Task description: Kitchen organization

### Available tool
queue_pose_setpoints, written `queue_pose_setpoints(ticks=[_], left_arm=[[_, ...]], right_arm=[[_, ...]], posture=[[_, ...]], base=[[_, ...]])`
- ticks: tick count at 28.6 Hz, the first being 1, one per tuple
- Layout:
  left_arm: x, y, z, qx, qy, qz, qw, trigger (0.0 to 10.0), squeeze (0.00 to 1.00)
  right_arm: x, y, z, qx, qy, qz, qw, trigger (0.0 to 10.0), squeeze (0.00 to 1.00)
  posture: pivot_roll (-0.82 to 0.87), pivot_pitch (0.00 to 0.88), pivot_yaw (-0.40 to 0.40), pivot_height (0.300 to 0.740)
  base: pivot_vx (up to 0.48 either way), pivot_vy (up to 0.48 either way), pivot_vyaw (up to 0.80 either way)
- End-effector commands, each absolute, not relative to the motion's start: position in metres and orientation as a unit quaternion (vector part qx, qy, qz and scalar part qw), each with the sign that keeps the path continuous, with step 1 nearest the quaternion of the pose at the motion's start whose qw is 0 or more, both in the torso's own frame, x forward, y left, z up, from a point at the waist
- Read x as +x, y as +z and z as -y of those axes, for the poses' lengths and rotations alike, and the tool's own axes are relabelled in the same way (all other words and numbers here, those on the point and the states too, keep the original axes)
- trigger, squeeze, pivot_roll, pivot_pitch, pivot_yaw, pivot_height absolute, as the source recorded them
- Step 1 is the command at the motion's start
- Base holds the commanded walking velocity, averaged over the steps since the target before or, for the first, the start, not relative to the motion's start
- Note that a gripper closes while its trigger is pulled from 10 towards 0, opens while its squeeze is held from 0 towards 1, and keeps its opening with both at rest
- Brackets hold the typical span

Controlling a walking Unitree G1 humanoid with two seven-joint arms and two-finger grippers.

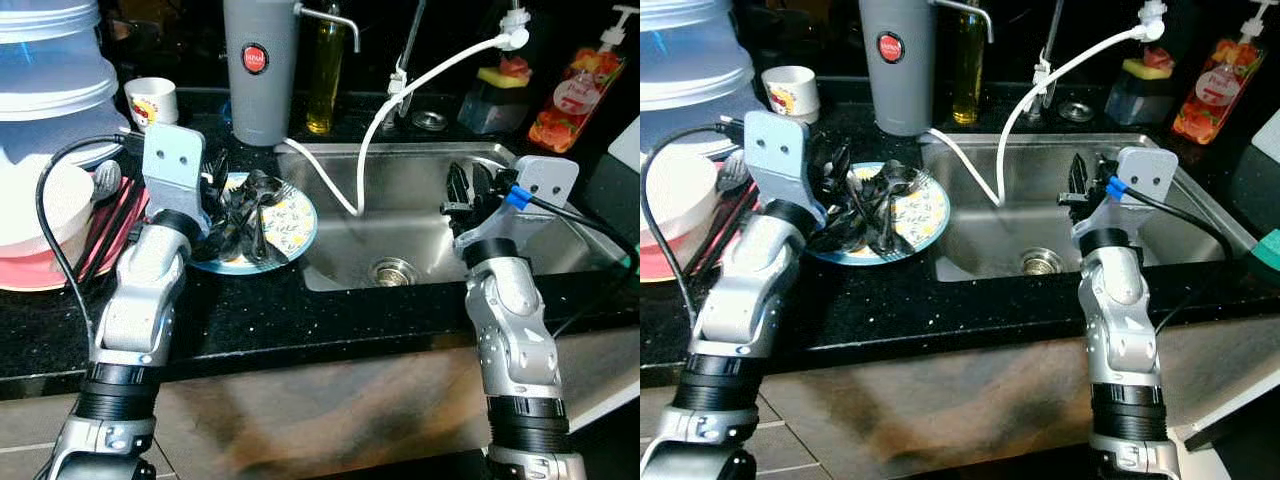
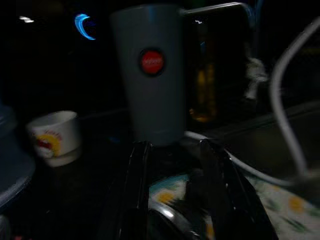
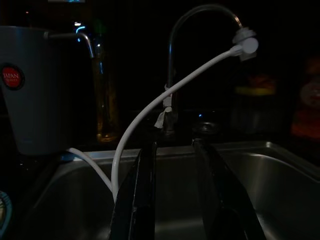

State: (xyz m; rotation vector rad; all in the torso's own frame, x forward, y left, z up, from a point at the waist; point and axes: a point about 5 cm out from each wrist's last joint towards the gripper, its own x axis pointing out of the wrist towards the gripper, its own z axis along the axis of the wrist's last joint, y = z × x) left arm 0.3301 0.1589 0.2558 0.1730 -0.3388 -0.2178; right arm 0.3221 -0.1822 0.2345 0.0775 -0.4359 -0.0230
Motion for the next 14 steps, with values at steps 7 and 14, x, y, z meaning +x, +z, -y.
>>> queue_pose_setpoints(ticks=[7, 14], left_arm=[[0.326, 0.28, -0.17, 0.035, -0.21, 0.035, 0.977, 10.0, 0.0], [0.336, 0.278, -0.204, 0.023, -0.163, -0.041, 0.985, 10.0, 0.0]], right_arm=[[0.323, 0.235, 0.184, 0.035, -0.011, 0.217, 0.976, 10.0, 0.0], [0.324, 0.235, 0.183, 0.036, -0.013, 0.218, 0.975, 10.0, 0.0]], posture=[[0.08, 0.0, -0.051, 0.74], [0.1, 0.0, -0.031, 0.74]], base=[[0.0, 0.0, 0.0], [0.0, 0.0, 0.0]])
